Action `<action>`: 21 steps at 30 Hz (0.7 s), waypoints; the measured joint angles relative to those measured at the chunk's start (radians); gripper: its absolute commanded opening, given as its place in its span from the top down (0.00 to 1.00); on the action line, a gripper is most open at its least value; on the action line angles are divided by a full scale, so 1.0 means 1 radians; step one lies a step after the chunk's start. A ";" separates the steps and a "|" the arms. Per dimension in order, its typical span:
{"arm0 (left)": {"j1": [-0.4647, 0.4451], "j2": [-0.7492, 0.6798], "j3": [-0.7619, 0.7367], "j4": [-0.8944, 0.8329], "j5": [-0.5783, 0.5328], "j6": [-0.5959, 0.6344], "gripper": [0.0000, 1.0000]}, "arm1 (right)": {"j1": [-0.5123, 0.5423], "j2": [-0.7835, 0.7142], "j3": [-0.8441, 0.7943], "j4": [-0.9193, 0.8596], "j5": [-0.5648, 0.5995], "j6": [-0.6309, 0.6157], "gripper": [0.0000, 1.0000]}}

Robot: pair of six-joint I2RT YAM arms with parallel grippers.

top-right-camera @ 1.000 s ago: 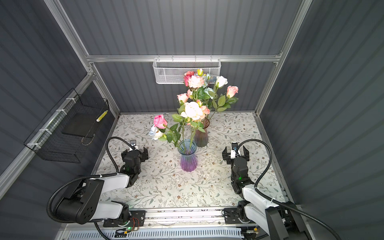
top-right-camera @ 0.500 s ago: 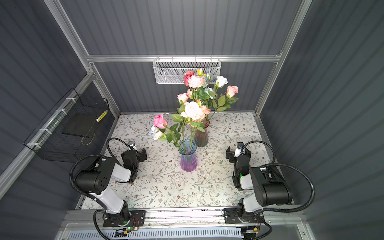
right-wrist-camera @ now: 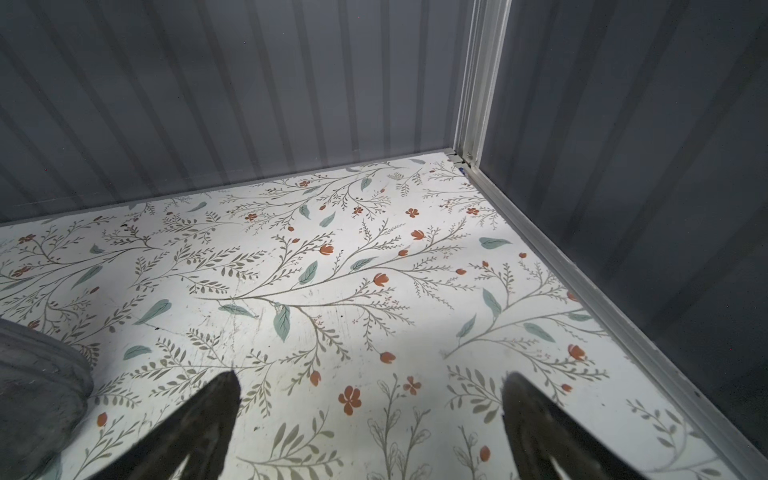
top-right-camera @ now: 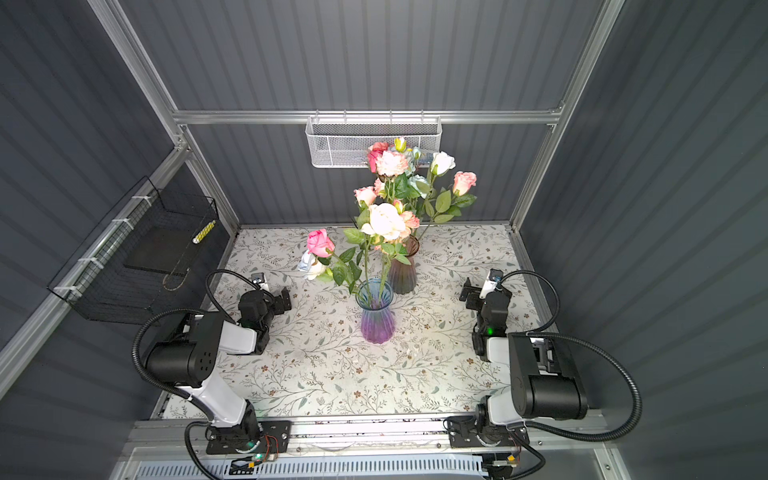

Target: Arrange the flowers into the vase

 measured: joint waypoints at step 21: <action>0.000 0.000 0.000 0.000 0.003 0.000 0.00 | 0.006 0.000 0.000 -0.021 -0.009 0.000 0.01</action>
